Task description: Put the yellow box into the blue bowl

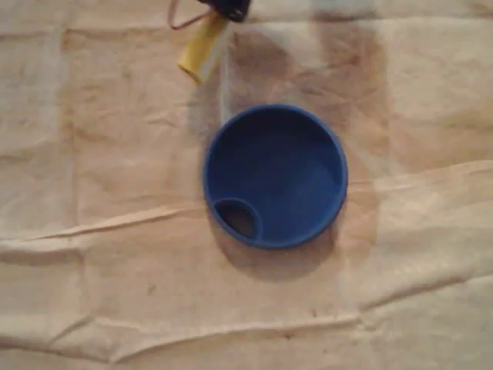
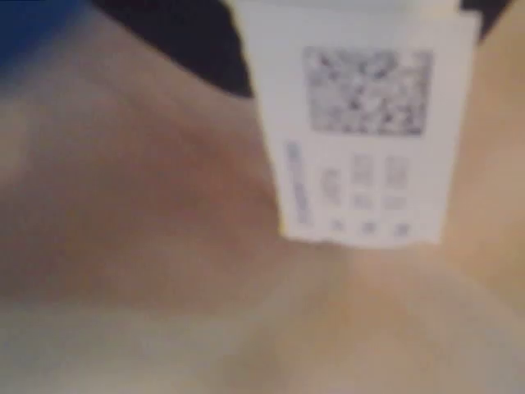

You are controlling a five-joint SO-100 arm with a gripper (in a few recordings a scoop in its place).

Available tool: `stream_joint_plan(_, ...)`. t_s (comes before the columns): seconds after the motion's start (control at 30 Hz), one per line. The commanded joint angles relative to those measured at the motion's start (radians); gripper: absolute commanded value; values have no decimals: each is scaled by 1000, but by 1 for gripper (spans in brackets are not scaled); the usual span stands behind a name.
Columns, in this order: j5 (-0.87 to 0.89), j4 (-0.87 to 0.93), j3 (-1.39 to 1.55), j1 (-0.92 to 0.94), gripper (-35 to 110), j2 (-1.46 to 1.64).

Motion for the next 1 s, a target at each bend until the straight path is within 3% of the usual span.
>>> stream_joint_plan(0.0,34,87,-61,-44,0,149)
stream_joint_plan(0.27,138,298,-64,-184,0,333)
stream_joint_plan(0.53,347,275,-130,-327,0,345)
stream_joint_plan(0.97,588,293,-693,-436,0,-144)
